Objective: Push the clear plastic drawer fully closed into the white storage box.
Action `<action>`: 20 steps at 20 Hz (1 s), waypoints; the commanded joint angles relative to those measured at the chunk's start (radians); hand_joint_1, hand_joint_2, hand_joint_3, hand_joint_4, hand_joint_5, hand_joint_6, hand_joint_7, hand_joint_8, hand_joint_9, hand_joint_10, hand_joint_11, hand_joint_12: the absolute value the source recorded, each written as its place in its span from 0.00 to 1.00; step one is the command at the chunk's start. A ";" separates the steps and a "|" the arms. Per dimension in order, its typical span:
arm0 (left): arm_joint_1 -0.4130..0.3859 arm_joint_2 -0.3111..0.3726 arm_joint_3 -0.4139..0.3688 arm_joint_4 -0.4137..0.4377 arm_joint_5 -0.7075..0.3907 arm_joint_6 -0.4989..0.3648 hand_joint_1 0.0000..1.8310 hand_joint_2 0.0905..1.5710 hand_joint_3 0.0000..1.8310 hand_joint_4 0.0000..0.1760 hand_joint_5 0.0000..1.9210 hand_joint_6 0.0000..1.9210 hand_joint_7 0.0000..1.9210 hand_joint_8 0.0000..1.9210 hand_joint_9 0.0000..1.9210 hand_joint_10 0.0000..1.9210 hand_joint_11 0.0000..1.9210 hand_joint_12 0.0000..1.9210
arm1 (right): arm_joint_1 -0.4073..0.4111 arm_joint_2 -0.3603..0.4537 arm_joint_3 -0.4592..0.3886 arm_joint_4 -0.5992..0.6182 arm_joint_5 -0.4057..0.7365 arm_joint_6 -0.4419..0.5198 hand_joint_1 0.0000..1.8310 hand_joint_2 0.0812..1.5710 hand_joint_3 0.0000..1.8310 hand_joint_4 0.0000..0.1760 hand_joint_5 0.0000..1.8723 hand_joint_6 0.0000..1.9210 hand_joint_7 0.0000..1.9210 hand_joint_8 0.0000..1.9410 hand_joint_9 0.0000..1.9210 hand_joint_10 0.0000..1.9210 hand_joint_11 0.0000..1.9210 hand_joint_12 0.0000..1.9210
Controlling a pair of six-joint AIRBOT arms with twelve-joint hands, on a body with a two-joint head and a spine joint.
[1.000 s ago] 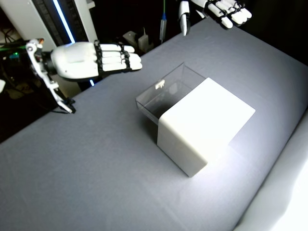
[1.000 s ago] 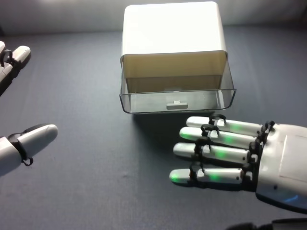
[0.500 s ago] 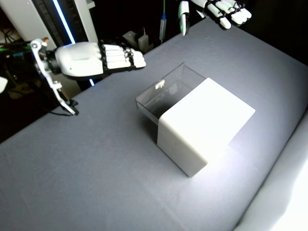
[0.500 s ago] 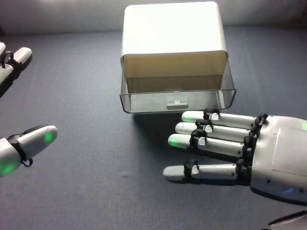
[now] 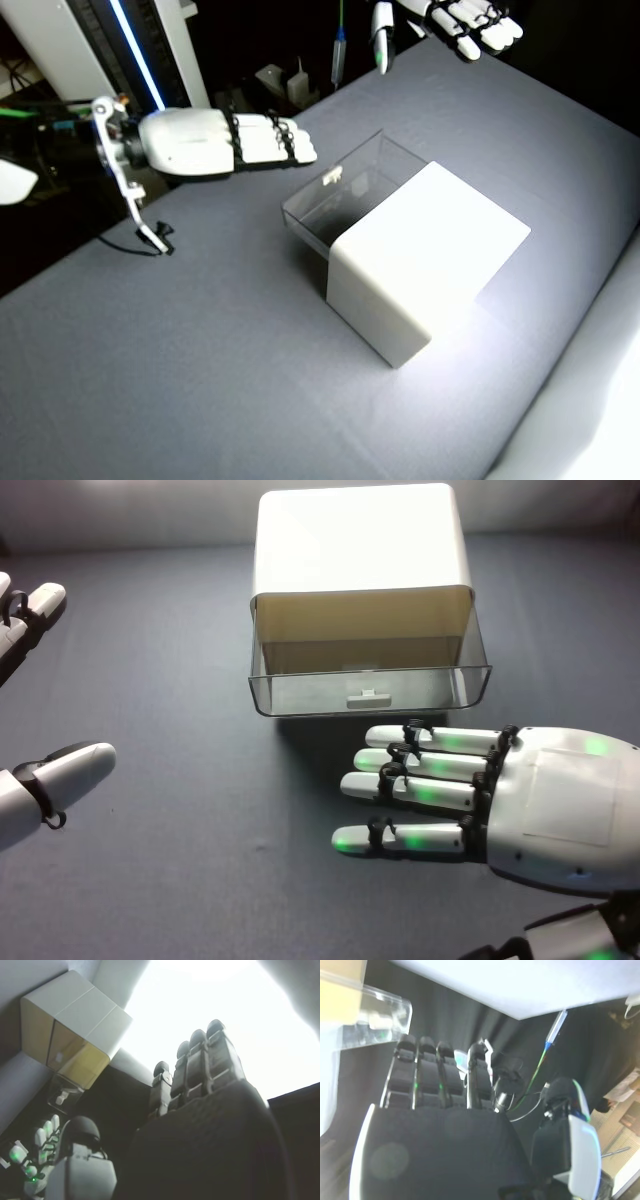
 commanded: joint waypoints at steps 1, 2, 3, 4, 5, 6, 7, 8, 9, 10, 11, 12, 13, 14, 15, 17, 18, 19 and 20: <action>-0.004 0.009 0.003 0.011 -0.123 -0.005 0.00 0.67 0.00 1.00 0.00 0.00 0.00 0.00 0.00 0.00 0.00 0.00 | 0.017 -0.005 0.003 0.012 0.093 -0.003 0.03 0.63 0.00 0.61 0.09 0.01 0.00 0.00 0.00 0.00 0.00 0.00; -0.004 0.009 0.003 0.010 -0.123 -0.005 0.00 0.68 0.00 1.00 0.00 0.00 0.00 0.00 0.00 0.00 0.00 0.00 | 0.020 -0.010 0.009 0.012 0.083 -0.007 0.04 0.63 0.00 0.58 0.09 0.01 0.00 0.00 0.00 0.00 0.00 0.00; -0.003 0.009 0.003 0.009 -0.123 -0.005 0.00 0.68 0.01 0.99 0.00 0.00 0.00 0.00 0.00 0.00 0.00 0.00 | 0.024 -0.016 0.014 0.012 0.072 -0.014 0.01 0.63 0.00 0.54 0.09 0.00 0.00 0.00 0.00 0.00 0.00 0.00; -0.002 0.009 0.004 0.009 -0.123 -0.006 0.01 0.68 0.00 1.00 0.00 0.00 0.00 0.00 0.00 0.00 0.00 0.00 | 0.029 -0.023 0.019 0.012 0.059 -0.021 0.00 0.64 0.00 0.55 0.08 0.00 0.00 0.00 0.00 0.00 0.00 0.00; -0.002 0.009 0.004 0.009 -0.123 -0.007 0.01 0.66 0.00 1.00 0.00 0.00 0.00 0.00 0.00 0.00 0.00 0.00 | 0.031 -0.027 0.022 0.012 0.052 -0.024 0.00 0.63 0.00 0.58 0.06 0.00 0.00 0.00 0.00 0.00 0.00 0.00; -0.001 0.009 0.004 0.009 -0.124 -0.009 0.01 0.66 0.00 1.00 0.00 0.00 0.00 0.00 0.00 0.00 0.00 0.00 | 0.034 -0.030 0.024 0.012 0.045 -0.031 0.00 0.63 0.00 0.58 0.06 0.00 0.00 0.00 0.00 0.00 0.00 0.00; -0.001 0.009 0.004 0.009 -0.124 -0.010 0.01 0.66 0.00 1.00 0.00 0.00 0.00 0.00 0.00 0.00 0.00 0.00 | 0.042 -0.036 0.025 0.013 0.027 -0.058 0.00 0.63 0.00 0.55 0.04 0.00 0.00 0.00 0.00 0.00 0.00 0.00; -0.001 0.009 0.004 0.009 -0.124 -0.010 0.01 0.66 0.00 1.00 0.00 0.00 0.00 0.00 0.00 0.00 0.00 0.00 | 0.044 -0.037 0.026 0.013 0.024 -0.060 0.00 0.63 0.00 0.55 0.04 0.00 0.00 0.00 0.00 0.00 0.00 0.00; -0.001 0.009 0.004 0.009 -0.124 -0.010 0.01 0.65 0.00 1.00 0.00 0.00 0.00 0.00 0.00 0.00 0.00 0.00 | 0.047 -0.039 0.029 0.015 0.016 -0.066 0.00 0.65 0.01 0.59 0.03 0.00 0.00 0.00 0.00 0.00 0.00 0.00; 0.000 0.009 0.004 0.009 -0.124 -0.010 0.02 0.64 0.00 1.00 0.00 0.00 0.00 0.00 0.00 0.00 0.00 0.00 | 0.048 -0.039 0.030 0.017 0.015 -0.066 0.00 0.65 0.01 0.59 0.03 0.00 0.00 0.00 0.00 0.00 0.00 0.00; 0.000 0.009 0.004 0.009 -0.124 -0.010 0.02 0.64 0.00 1.00 0.00 0.00 0.00 0.00 0.00 0.00 0.00 0.00 | 0.048 -0.039 0.030 0.018 0.015 -0.066 0.00 0.65 0.01 0.58 0.04 0.00 0.00 0.00 0.00 0.00 0.00 0.00; 0.002 0.009 0.004 0.009 -0.124 -0.011 0.02 0.64 0.00 1.00 0.00 0.00 0.00 0.00 0.00 0.00 0.00 0.00 | 0.048 -0.039 0.030 0.019 0.015 -0.066 0.00 0.65 0.01 0.58 0.04 0.00 0.00 0.00 0.00 0.00 0.00 0.00; 0.004 0.009 0.004 0.008 -0.124 -0.012 0.01 0.64 0.00 1.00 0.00 0.00 0.00 0.00 0.00 0.00 0.00 0.00 | 0.048 -0.039 0.027 0.019 0.015 -0.066 0.00 0.64 0.00 0.57 0.04 0.00 0.00 0.00 0.00 0.00 0.00 0.00; 0.006 0.009 0.004 0.007 -0.124 -0.013 0.01 0.64 0.00 1.00 0.00 0.00 0.00 0.00 0.00 0.00 0.00 0.00 | 0.048 -0.039 0.020 0.015 0.017 -0.066 0.02 0.64 0.00 0.56 0.05 0.01 0.00 0.00 0.00 0.00 0.00 0.00; 0.007 0.009 0.004 0.006 -0.124 -0.013 0.01 0.64 0.00 1.00 0.00 0.00 0.00 0.00 0.00 0.00 0.00 0.00 | 0.049 -0.034 0.013 0.009 0.018 -0.066 0.02 0.64 0.00 0.56 0.05 0.01 0.00 0.00 0.00 0.00 0.00 0.00; 0.007 0.009 0.004 0.006 -0.124 -0.013 0.01 0.65 0.00 0.99 0.00 0.00 0.00 0.00 0.00 0.00 0.00 0.00 | 0.058 -0.020 0.002 0.000 0.018 -0.066 0.02 0.64 0.00 0.54 0.04 0.00 0.00 0.00 0.00 0.00 0.00 0.00; 0.007 0.009 0.004 0.006 -0.124 -0.013 0.01 0.65 0.00 1.00 0.00 0.00 0.00 0.00 0.00 0.00 0.00 0.00 | 0.062 -0.015 -0.001 0.000 0.019 -0.066 0.01 0.63 0.00 0.61 0.02 0.00 0.00 0.00 0.00 0.00 0.00 0.00; 0.007 0.009 0.004 0.006 -0.124 -0.013 0.01 0.65 0.00 1.00 0.00 0.00 0.00 0.00 0.00 0.00 0.00 0.00 | 0.068 -0.009 -0.003 -0.001 0.019 -0.066 0.01 0.63 0.00 0.61 0.02 0.00 0.00 0.00 0.00 0.00 0.00 0.00; 0.008 0.009 0.004 0.006 -0.124 -0.013 0.01 0.66 0.00 1.00 0.00 0.00 0.00 0.00 0.00 0.00 0.00 0.00 | 0.072 -0.004 -0.005 -0.002 0.019 -0.066 0.01 0.63 0.00 0.67 0.02 0.00 0.00 0.00 0.00 0.00 0.00 0.00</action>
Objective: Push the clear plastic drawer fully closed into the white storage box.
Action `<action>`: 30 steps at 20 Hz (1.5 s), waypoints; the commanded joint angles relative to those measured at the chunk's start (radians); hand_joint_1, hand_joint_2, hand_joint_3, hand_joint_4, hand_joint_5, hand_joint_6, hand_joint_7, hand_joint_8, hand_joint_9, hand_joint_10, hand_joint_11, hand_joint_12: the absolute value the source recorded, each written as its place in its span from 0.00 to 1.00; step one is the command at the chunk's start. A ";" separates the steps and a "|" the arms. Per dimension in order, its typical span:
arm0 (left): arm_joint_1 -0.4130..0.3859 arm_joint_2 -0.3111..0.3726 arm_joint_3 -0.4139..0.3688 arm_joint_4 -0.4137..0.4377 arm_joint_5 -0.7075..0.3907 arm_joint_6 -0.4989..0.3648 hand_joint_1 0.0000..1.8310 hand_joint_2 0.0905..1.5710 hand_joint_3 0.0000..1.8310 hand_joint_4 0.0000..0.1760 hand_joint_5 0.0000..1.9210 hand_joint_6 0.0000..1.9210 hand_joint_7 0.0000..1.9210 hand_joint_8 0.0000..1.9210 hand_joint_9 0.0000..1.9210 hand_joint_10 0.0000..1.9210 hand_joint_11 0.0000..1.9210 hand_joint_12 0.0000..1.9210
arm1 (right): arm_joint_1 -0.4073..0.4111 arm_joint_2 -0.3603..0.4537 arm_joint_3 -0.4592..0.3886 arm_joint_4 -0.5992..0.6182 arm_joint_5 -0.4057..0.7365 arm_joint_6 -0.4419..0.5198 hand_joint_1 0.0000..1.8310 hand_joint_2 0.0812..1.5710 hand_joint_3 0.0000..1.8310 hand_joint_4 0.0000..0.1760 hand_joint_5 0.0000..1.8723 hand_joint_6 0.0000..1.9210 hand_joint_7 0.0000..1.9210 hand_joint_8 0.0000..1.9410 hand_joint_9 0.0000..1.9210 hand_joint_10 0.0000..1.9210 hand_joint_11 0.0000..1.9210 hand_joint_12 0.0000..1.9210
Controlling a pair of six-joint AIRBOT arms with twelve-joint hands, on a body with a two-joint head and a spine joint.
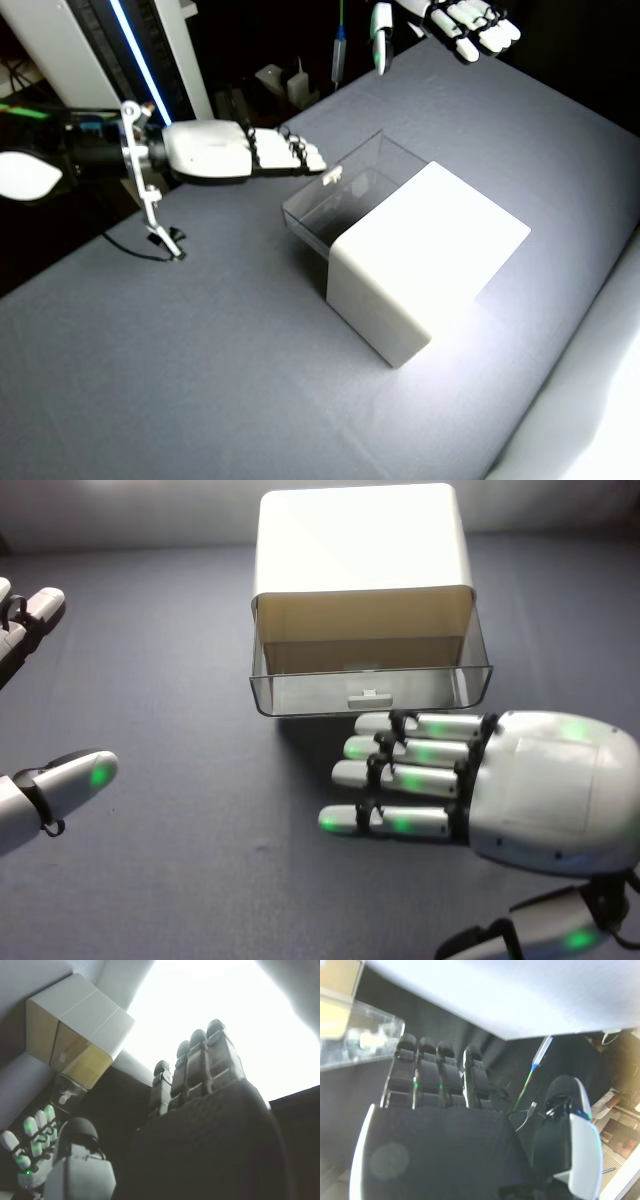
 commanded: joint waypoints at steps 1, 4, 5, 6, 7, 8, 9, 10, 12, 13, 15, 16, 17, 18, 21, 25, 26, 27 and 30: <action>-0.002 0.009 0.004 0.008 -0.124 -0.002 0.01 0.66 0.00 1.00 0.00 0.00 0.00 0.00 0.00 0.00 0.00 0.00 | 0.015 0.006 -0.007 0.013 0.109 -0.003 0.01 0.63 0.00 0.67 0.02 0.00 0.00 0.00 0.00 0.00 0.00 0.00; -0.002 0.008 0.004 0.008 -0.123 -0.003 0.00 0.64 0.00 1.00 0.00 0.00 0.00 0.00 0.00 0.00 0.00 0.00 | 0.028 0.014 0.001 0.017 0.107 -0.009 0.00 0.63 0.00 0.69 0.00 0.00 0.00 0.00 0.00 0.00 0.00 0.00; -0.002 0.008 0.004 0.008 -0.123 -0.003 0.00 0.64 0.00 1.00 0.00 0.00 0.00 0.00 0.00 0.00 0.00 0.00 | 0.030 0.014 0.006 0.027 0.106 -0.011 0.00 0.63 0.00 0.55 0.00 0.00 0.00 0.00 0.00 0.00 0.00 0.00; -0.002 0.008 0.005 0.008 -0.123 -0.003 0.00 0.65 0.00 1.00 0.00 0.00 0.00 0.00 0.00 0.00 0.00 0.00 | 0.030 0.014 0.010 0.037 0.105 -0.019 0.00 0.63 0.00 0.44 0.00 0.00 0.00 0.00 0.00 0.00 0.00 0.00; -0.002 0.008 0.005 0.009 -0.123 -0.003 0.00 0.66 0.00 1.00 0.00 0.00 0.00 0.00 0.00 0.00 0.00 0.00 | 0.030 0.014 0.013 0.044 0.104 -0.023 0.00 0.64 0.00 0.39 0.01 0.00 0.00 0.00 0.00 0.00 0.00 0.00; -0.002 0.008 0.005 0.009 -0.124 -0.003 0.00 0.66 0.00 1.00 0.00 0.00 0.00 0.00 0.00 0.00 0.00 0.00 | 0.030 0.014 0.017 0.047 0.099 -0.023 0.00 0.64 0.00 0.44 0.01 0.00 0.00 0.00 0.00 0.00 0.00 0.00; -0.002 0.008 0.005 0.009 -0.124 -0.003 0.00 0.66 0.00 1.00 0.00 0.00 0.00 0.00 0.00 0.00 0.00 0.00 | 0.030 0.014 0.022 0.049 0.093 -0.024 0.00 0.65 0.01 0.50 0.00 0.00 0.00 0.00 0.00 0.00 0.00 0.00; -0.002 0.008 0.005 0.009 -0.124 -0.004 0.00 0.67 0.01 1.00 0.00 0.00 0.00 0.00 0.00 0.00 0.00 0.00 | 0.030 0.014 0.025 0.053 0.086 -0.029 0.00 0.65 0.01 0.51 0.00 0.00 0.00 0.00 0.00 0.00 0.00 0.00; -0.002 0.007 0.006 0.009 -0.124 -0.005 0.00 0.67 0.01 1.00 0.00 0.00 0.00 0.00 0.00 0.00 0.00 0.00 | 0.030 0.014 0.031 0.062 0.073 -0.041 0.00 0.67 0.01 0.47 0.01 0.00 0.00 0.00 0.00 0.00 0.00 0.00; -0.002 0.007 0.006 0.009 -0.124 -0.006 0.00 0.68 0.01 1.00 0.00 0.00 0.00 0.00 0.00 0.00 0.00 0.00 | 0.030 0.014 0.034 0.066 0.064 -0.051 0.00 0.67 0.01 0.49 0.01 0.00 0.00 0.00 0.00 0.00 0.00 0.00; -0.002 0.007 0.007 0.009 -0.124 -0.007 0.00 0.67 0.01 1.00 0.00 0.00 0.00 0.00 0.00 0.00 0.00 0.00 | 0.034 0.014 0.039 0.081 0.048 -0.077 0.00 0.66 0.01 0.47 0.03 0.01 0.00 0.00 0.00 0.00 0.00 0.00; -0.002 0.007 0.007 0.009 -0.124 -0.007 0.00 0.67 0.01 1.00 0.00 0.00 0.00 0.00 0.00 0.00 0.00 0.00 | 0.036 0.014 0.045 0.091 0.046 -0.084 0.00 0.66 0.01 0.47 0.03 0.01 0.00 0.00 0.00 0.00 0.00 0.00; -0.002 0.007 0.008 0.009 -0.124 -0.007 0.00 0.67 0.01 1.00 0.00 0.00 0.00 0.00 0.00 0.00 0.00 0.00 | 0.038 0.013 0.050 0.101 0.044 -0.089 0.00 0.66 0.01 0.40 0.04 0.01 0.00 0.00 0.00 0.00 0.00 0.00; -0.002 0.006 0.008 0.009 -0.124 -0.008 0.00 0.66 0.00 1.00 0.00 0.00 0.00 0.00 0.00 0.00 0.00 0.00 | 0.041 0.012 0.056 0.110 0.041 -0.096 0.00 0.67 0.01 0.42 0.05 0.02 0.00 0.00 0.00 0.00 0.00 0.00; -0.002 0.006 0.010 0.010 -0.124 -0.010 0.00 0.68 0.01 0.75 0.00 0.00 0.00 0.00 0.00 0.00 0.00 0.00 | 0.063 -0.003 0.081 0.121 0.015 -0.109 0.00 0.67 0.01 0.50 0.04 0.01 0.00 0.00 0.00 0.00 0.00 0.00; -0.002 0.005 0.011 0.011 -0.124 -0.012 0.00 0.68 0.01 0.56 0.00 0.00 0.00 0.00 0.00 0.00 0.00 0.00 | 0.075 -0.010 0.086 0.223 0.007 -0.256 0.00 0.66 0.00 0.56 0.06 0.02 0.01 0.00 0.00 0.00 0.00 0.00; -0.002 0.004 0.012 0.011 -0.124 -0.013 0.00 0.69 0.01 0.48 0.00 0.00 0.00 0.00 0.00 0.00 0.00 0.00 | 0.077 -0.014 0.091 0.240 0.002 -0.276 0.00 0.66 0.00 0.56 0.05 0.01 0.01 0.00 0.00 0.00 0.00 0.00; -0.002 0.004 0.012 0.012 -0.124 -0.013 0.00 0.69 0.01 0.53 0.00 0.00 0.00 0.00 0.00 0.00 0.00 0.00 | 0.077 -0.019 0.098 0.252 -0.004 -0.284 0.00 0.66 0.00 0.57 0.06 0.01 0.01 0.00 0.00 0.00 0.00 0.00; -0.002 0.003 0.014 0.012 -0.124 -0.014 0.00 0.70 0.01 0.47 0.00 0.00 0.00 0.00 0.00 0.00 0.00 0.00 | 0.077 -0.044 0.137 0.285 -0.022 -0.284 0.00 0.66 0.00 0.70 0.06 0.01 0.01 0.00 0.00 0.00 0.00 0.00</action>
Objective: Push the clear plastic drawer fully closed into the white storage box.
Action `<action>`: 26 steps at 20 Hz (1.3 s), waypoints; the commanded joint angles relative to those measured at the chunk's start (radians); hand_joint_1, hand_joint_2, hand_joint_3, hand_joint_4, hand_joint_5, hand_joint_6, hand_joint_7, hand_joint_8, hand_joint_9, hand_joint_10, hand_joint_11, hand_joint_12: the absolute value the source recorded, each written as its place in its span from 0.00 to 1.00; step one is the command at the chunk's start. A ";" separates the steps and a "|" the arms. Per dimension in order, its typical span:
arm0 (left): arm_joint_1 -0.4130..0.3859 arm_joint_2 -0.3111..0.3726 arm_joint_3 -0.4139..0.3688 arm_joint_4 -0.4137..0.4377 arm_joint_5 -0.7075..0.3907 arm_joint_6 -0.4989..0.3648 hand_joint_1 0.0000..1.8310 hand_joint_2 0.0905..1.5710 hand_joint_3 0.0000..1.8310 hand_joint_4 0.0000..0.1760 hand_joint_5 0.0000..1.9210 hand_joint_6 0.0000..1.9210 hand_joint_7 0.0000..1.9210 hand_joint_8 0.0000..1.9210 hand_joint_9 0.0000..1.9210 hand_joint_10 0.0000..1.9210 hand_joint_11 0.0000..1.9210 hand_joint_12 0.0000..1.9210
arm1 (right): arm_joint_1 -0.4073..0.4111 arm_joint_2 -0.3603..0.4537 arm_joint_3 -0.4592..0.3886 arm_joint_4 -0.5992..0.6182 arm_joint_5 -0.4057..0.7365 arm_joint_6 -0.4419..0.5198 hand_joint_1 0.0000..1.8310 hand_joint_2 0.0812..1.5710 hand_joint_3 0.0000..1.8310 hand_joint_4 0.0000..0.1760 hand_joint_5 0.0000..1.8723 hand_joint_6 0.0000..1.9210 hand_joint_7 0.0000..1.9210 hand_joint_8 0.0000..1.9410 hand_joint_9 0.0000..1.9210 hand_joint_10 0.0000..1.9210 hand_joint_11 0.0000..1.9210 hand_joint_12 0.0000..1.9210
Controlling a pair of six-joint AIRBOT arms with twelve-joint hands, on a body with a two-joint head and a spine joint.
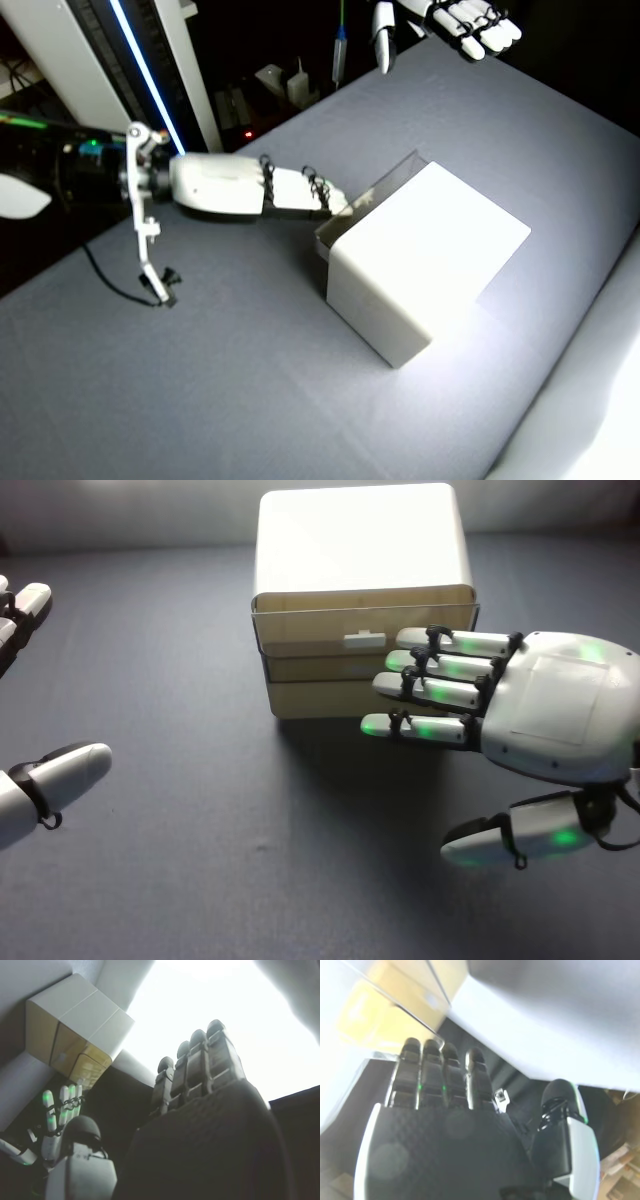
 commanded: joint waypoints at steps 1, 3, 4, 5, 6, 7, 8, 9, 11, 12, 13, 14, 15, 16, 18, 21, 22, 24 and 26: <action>-0.003 0.003 0.007 0.010 -0.123 -0.003 0.00 0.70 0.01 0.47 0.00 0.00 0.00 0.00 0.00 0.00 0.00 0.00 | 0.013 0.002 0.013 0.037 0.073 -0.003 0.00 0.66 0.00 0.70 0.06 0.01 0.01 0.00 0.00 0.00 0.00 0.00; -0.003 0.003 0.007 0.010 -0.123 -0.004 0.00 0.70 0.01 0.52 0.00 0.00 0.00 0.00 0.00 0.00 0.00 0.00 | 0.014 0.000 0.015 0.049 0.075 -0.003 0.00 0.67 0.01 0.48 0.05 0.00 0.00 0.00 0.00 0.00 0.00 0.00; -0.003 0.003 0.007 0.010 -0.123 -0.004 0.00 0.70 0.01 0.52 0.00 0.00 0.00 0.00 0.00 0.00 0.00 0.00 | 0.014 0.000 0.014 0.047 0.075 -0.003 0.00 0.67 0.01 0.48 0.05 0.00 0.00 0.00 0.00 0.00 0.00 0.00; -0.003 0.003 0.009 0.010 -0.123 -0.007 0.00 0.70 0.01 0.56 0.00 0.00 0.00 0.00 0.00 0.00 0.00 0.00 | 0.014 0.000 0.017 0.046 0.074 -0.003 0.00 0.70 0.02 0.39 0.05 0.00 0.00 0.00 0.00 0.00 0.00 0.00; -0.003 0.001 0.010 0.010 -0.123 -0.007 0.00 0.70 0.01 0.59 0.00 0.00 0.00 0.00 0.00 0.00 0.00 0.00 | 0.014 -0.001 0.020 0.046 0.072 -0.003 0.00 0.70 0.02 0.42 0.03 0.00 0.00 0.00 0.00 0.00 0.00 0.00; -0.003 0.000 0.010 0.010 -0.123 -0.007 0.00 0.69 0.01 0.58 0.00 0.00 0.00 0.00 0.00 0.00 0.00 0.00 | 0.014 -0.002 0.025 0.048 0.069 -0.003 0.00 0.71 0.02 0.42 0.02 0.00 0.00 0.00 0.00 0.00 0.00 0.00; -0.003 0.000 0.010 0.010 -0.123 -0.007 0.00 0.69 0.01 0.57 0.00 0.00 0.00 0.00 0.00 0.00 0.00 0.00 | 0.016 -0.007 0.033 0.052 0.065 -0.003 0.00 0.72 0.02 0.47 0.02 0.00 0.00 0.00 0.00 0.00 0.00 0.00; -0.003 0.000 0.010 0.010 -0.123 -0.007 0.00 0.70 0.01 0.54 0.00 0.00 0.00 0.00 0.00 0.00 0.00 0.00 | 0.020 -0.015 0.046 0.058 0.058 -0.003 0.00 0.72 0.02 0.47 0.02 0.00 0.00 0.00 0.00 0.00 0.00 0.00; -0.003 0.000 0.011 0.010 -0.123 -0.007 0.00 0.69 0.00 0.51 0.00 0.00 0.00 0.00 0.00 0.00 0.00 0.00 | 0.025 -0.022 0.063 0.070 0.048 -0.003 0.00 0.73 0.02 0.53 0.01 0.00 0.00 0.00 0.00 0.00 0.00 0.00; -0.003 0.000 0.011 0.010 -0.123 -0.007 0.00 0.69 0.00 0.50 0.00 0.00 0.00 0.00 0.00 0.00 0.00 0.00 | 0.029 -0.024 0.069 0.075 0.047 -0.003 0.00 0.74 0.02 0.49 0.01 0.00 0.00 0.00 0.00 0.00 0.00 0.00; -0.003 0.000 0.011 0.010 -0.123 -0.007 0.00 0.69 0.00 0.52 0.00 0.00 0.00 0.00 0.00 0.00 0.00 0.00 | 0.034 -0.028 0.077 0.080 0.046 -0.003 0.00 0.73 0.02 0.52 0.02 0.01 0.00 0.00 0.00 0.00 0.00 0.00; -0.003 0.000 0.011 0.010 -0.123 -0.008 0.00 0.70 0.00 0.58 0.00 0.00 0.00 0.00 0.00 0.00 0.00 0.00 | 0.040 -0.032 0.086 0.086 0.043 -0.003 0.00 0.72 0.01 0.56 0.02 0.01 0.00 0.00 0.00 0.00 0.00 0.00; -0.003 0.000 0.011 0.010 -0.123 -0.008 0.00 0.70 0.00 0.65 0.00 0.00 0.00 0.00 0.00 0.00 0.00 0.00 | 0.043 -0.036 0.095 0.093 0.039 -0.003 0.00 0.71 0.01 0.64 0.02 0.00 0.00 0.00 0.00 0.00 0.00 0.00; -0.003 0.000 0.011 0.010 -0.123 -0.008 0.00 0.70 0.00 0.67 0.00 0.00 0.00 0.00 0.00 0.00 0.00 0.00 | 0.043 -0.036 0.097 0.099 0.037 -0.003 0.00 0.72 0.01 0.70 0.02 0.00 0.00 0.00 0.00 0.00 0.00 0.00; -0.003 0.000 0.011 0.010 -0.123 -0.012 0.00 0.69 0.00 0.69 0.00 0.00 0.00 0.00 0.00 0.00 0.00 0.00 | 0.043 -0.036 0.086 0.100 0.036 -0.003 0.00 0.72 0.01 0.57 0.03 0.01 0.00 0.00 0.00 0.00 0.00 0.00; -0.002 0.000 0.010 0.010 -0.123 -0.014 0.00 0.69 0.00 0.71 0.00 0.00 0.00 0.00 0.00 0.00 0.00 0.00 | 0.036 -0.028 0.036 0.089 0.055 -0.003 0.00 0.72 0.01 0.70 0.02 0.00 0.00 0.00 0.00 0.00 0.00 0.00; -0.002 0.000 0.009 0.010 -0.123 -0.016 0.00 0.69 0.00 0.69 0.00 0.00 0.00 0.00 0.00 0.00 0.00 0.00 | 0.036 -0.010 0.007 0.069 0.064 -0.003 0.00 0.72 0.01 0.62 0.02 0.00 0.00 0.00 0.00 0.00 0.00 0.00; -0.002 0.001 0.008 0.010 -0.123 -0.017 0.00 0.69 0.00 0.72 0.00 0.00 0.00 0.00 0.00 0.00 0.00 0.00 | 0.033 0.035 -0.048 0.027 0.072 0.002 0.00 0.71 0.00 0.48 0.04 0.01 0.00 0.00 0.00 0.00 0.00 0.00; -0.001 0.001 0.006 0.009 -0.123 -0.017 0.00 0.69 0.00 0.81 0.00 0.00 0.00 0.00 0.00 0.00 0.00 0.00 | 0.011 0.082 -0.087 -0.015 0.092 0.054 0.00 0.70 0.00 0.42 0.06 0.02 0.00 0.00 0.00 0.00 0.00 0.00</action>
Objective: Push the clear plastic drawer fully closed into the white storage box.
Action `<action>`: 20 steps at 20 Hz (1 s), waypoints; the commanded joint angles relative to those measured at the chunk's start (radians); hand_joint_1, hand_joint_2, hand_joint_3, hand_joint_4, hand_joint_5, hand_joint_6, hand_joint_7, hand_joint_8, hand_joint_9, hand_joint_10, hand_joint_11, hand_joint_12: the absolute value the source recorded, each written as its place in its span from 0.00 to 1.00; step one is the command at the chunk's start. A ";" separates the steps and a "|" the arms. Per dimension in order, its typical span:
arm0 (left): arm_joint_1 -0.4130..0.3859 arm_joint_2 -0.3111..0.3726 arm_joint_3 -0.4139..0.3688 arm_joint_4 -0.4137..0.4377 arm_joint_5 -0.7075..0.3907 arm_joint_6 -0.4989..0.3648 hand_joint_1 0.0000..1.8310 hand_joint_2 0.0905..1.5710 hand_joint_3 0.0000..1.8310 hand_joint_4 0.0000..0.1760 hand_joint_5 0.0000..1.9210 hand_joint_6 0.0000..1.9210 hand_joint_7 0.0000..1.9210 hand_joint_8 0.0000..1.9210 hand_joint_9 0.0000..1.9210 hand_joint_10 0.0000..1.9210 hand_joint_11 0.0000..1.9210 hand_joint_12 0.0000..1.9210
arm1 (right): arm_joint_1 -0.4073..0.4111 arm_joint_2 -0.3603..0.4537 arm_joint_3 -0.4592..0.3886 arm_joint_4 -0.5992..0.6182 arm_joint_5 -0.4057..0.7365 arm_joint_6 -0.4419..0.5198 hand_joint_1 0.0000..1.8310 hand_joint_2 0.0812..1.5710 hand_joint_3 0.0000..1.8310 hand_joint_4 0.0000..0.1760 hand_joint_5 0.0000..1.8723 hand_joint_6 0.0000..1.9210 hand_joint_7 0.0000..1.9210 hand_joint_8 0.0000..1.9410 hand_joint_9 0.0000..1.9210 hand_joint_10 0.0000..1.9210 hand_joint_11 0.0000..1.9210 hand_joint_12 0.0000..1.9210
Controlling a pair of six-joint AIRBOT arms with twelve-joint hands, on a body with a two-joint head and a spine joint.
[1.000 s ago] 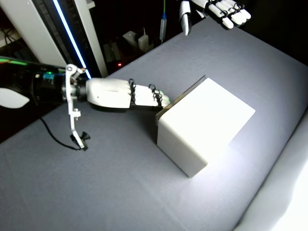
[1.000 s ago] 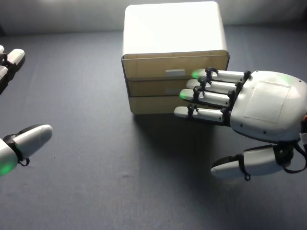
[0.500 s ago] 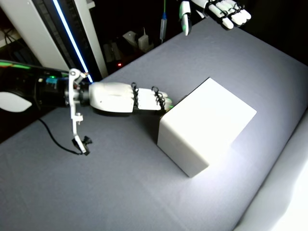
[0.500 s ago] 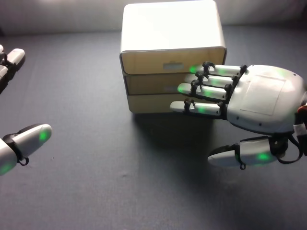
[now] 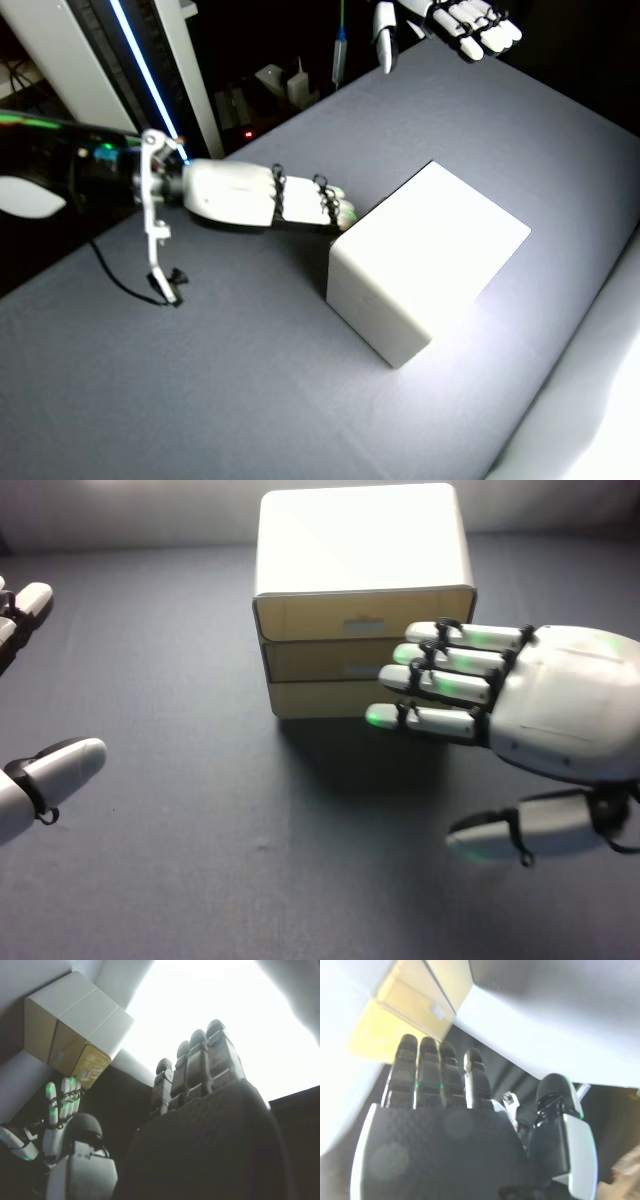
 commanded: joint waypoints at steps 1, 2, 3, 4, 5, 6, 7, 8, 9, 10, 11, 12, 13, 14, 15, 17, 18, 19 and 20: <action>-0.002 0.003 -0.001 0.011 -0.124 -0.004 0.00 0.69 0.00 0.83 0.00 0.00 0.00 0.00 0.00 0.00 0.00 0.00 | -0.006 0.020 -0.010 -0.005 0.118 0.023 0.00 0.70 0.00 0.44 0.06 0.02 0.00 0.00 0.00 0.00 0.00 0.00; -0.002 0.003 -0.002 0.011 -0.124 -0.004 0.00 0.69 0.00 0.82 0.00 0.00 0.00 0.00 0.00 0.00 0.00 0.00 | -0.022 0.039 -0.023 -0.006 0.139 0.044 0.00 0.68 0.00 0.44 0.06 0.02 0.00 0.00 0.00 0.00 0.00 0.00; -0.002 0.004 -0.003 0.010 -0.124 -0.004 0.00 0.69 0.00 0.80 0.00 0.00 0.00 0.00 0.00 0.00 0.00 0.00 | -0.039 0.063 -0.037 -0.006 0.164 0.061 0.00 0.67 0.00 0.53 0.06 0.02 0.00 0.00 0.00 0.00 0.00 0.00; -0.001 0.006 -0.005 0.008 -0.124 -0.004 0.00 0.69 0.00 0.80 0.00 0.00 0.00 0.00 0.00 0.00 0.00 0.00 | -0.052 0.097 -0.051 -0.005 0.186 0.068 0.00 0.66 0.00 0.60 0.06 0.01 0.00 0.00 0.00 0.00 0.00 0.00; 0.002 0.009 -0.007 0.007 -0.124 -0.005 0.00 0.69 0.00 0.72 0.00 0.00 0.00 0.00 0.00 0.00 0.00 0.00 | -0.070 0.130 -0.064 -0.002 0.204 0.069 0.00 0.67 0.00 0.60 0.07 0.01 0.00 0.00 0.00 0.00 0.00 0.00; 0.008 0.011 -0.008 0.007 -0.124 -0.005 0.00 0.69 0.00 0.72 0.00 0.00 0.00 0.00 0.00 0.00 0.00 0.00 | -0.086 0.150 -0.074 0.005 0.222 0.069 0.00 0.67 0.00 0.60 0.07 0.01 0.00 0.00 0.00 0.00 0.00 0.00; 0.010 0.010 -0.008 0.004 -0.124 -0.005 0.00 0.68 0.00 0.84 0.00 0.00 0.00 0.00 0.00 0.00 0.00 0.00 | -0.108 0.171 -0.079 0.022 0.249 0.069 0.00 0.67 0.00 0.65 0.06 0.01 0.00 0.00 0.00 0.00 0.00 0.00; 0.012 0.010 -0.008 0.002 -0.124 -0.006 0.00 0.68 0.00 0.85 0.00 0.00 0.00 0.00 0.00 0.00 0.00 0.00 | -0.132 0.191 -0.080 0.057 0.282 0.069 0.00 0.67 0.00 0.65 0.06 0.01 0.00 0.00 0.00 0.00 0.00 0.00; 0.016 0.010 -0.009 0.001 -0.124 -0.007 0.00 0.68 0.00 0.84 0.00 0.00 0.00 0.00 0.00 0.00 0.00 0.00 | -0.155 0.210 -0.080 0.094 0.313 0.068 0.00 0.66 0.00 0.59 0.07 0.01 0.00 0.00 0.00 0.00 0.00 0.00; 0.018 0.011 -0.010 -0.001 -0.124 -0.009 0.00 0.68 0.00 0.83 0.00 0.00 0.00 0.00 0.00 0.00 0.00 0.00 | -0.177 0.227 -0.079 0.134 0.347 0.065 0.00 0.67 0.00 0.62 0.04 0.00 0.00 0.00 0.00 0.00 0.00 0.00; 0.021 0.013 -0.011 -0.004 -0.124 -0.010 0.00 0.69 0.00 0.94 0.00 0.00 0.00 0.00 0.00 0.00 0.00 0.00 | -0.200 0.245 -0.080 0.173 0.378 0.055 0.00 0.67 0.00 0.39 0.05 0.00 0.00 0.00 0.00 0.00 0.00 0.00; 0.025 0.014 -0.011 -0.006 -0.125 -0.011 0.00 0.69 0.00 0.99 0.00 0.00 0.00 0.00 0.00 0.00 0.00 0.00 | -0.224 0.260 -0.081 0.212 0.407 0.039 0.00 0.67 0.00 0.36 0.05 0.00 0.00 0.00 0.00 0.00 0.00 0.00; 0.029 0.015 -0.011 -0.009 -0.125 -0.013 0.00 0.69 0.00 1.00 0.00 0.00 0.00 0.00 0.00 0.00 0.00 0.00 | -0.249 0.272 -0.083 0.266 0.440 0.009 0.00 0.70 0.00 0.18 0.05 0.01 0.00 0.00 0.00 0.00 0.00 0.00; 0.032 0.015 -0.012 -0.012 -0.125 -0.017 0.00 0.68 0.00 1.00 0.00 0.00 0.00 0.00 0.00 0.00 0.00 0.00 | -0.271 0.279 -0.083 0.318 0.468 -0.026 0.00 0.72 0.01 0.16 0.07 0.00 0.02 0.00 0.00 0.00 0.00 0.00; 0.036 0.016 -0.012 -0.015 -0.125 -0.021 0.00 0.68 0.00 1.00 0.00 0.00 0.00 0.00 0.00 0.00 0.00 0.00 | -0.294 0.283 -0.083 0.371 0.509 -0.056 0.00 0.72 0.00 0.31 0.07 0.00 0.03 0.00 0.00 0.00 0.00 0.00; 0.046 0.020 -0.015 -0.020 -0.125 -0.019 0.00 0.70 0.01 1.00 0.00 0.00 0.00 0.00 0.00 0.00 0.00 0.00 | -0.375 0.299 -0.084 0.475 0.626 -0.059 0.00 0.74 0.01 0.02 0.04 0.00 0.01 0.00 0.00 0.00 0.00 0.00; 0.048 0.021 -0.016 -0.020 -0.125 -0.018 0.00 0.70 0.01 1.00 0.00 0.00 0.00 0.00 0.00 0.00 0.00 0.00 | -0.387 0.300 -0.085 0.491 0.643 -0.059 0.00 0.74 0.01 0.02 0.04 0.00 0.01 0.00 0.00 0.00 0.00 0.00; 0.048 0.021 -0.017 -0.022 -0.125 -0.017 0.00 0.70 0.00 1.00 0.00 0.00 0.00 0.00 0.00 0.00 0.00 0.00 | -0.405 0.301 -0.086 0.511 0.665 -0.059 0.00 0.76 0.01 0.00 0.04 0.00 0.01 0.00 0.00 0.00 0.00 0.00; 0.048 0.021 -0.017 -0.023 -0.125 -0.016 0.00 0.71 0.01 0.91 0.00 0.00 0.00 0.00 0.00 0.00 0.00 0.00 | -0.432 0.302 -0.088 0.534 0.691 -0.059 0.00 0.76 0.02 0.00 0.02 0.00 0.00 0.00 0.00 0.00 0.00 0.00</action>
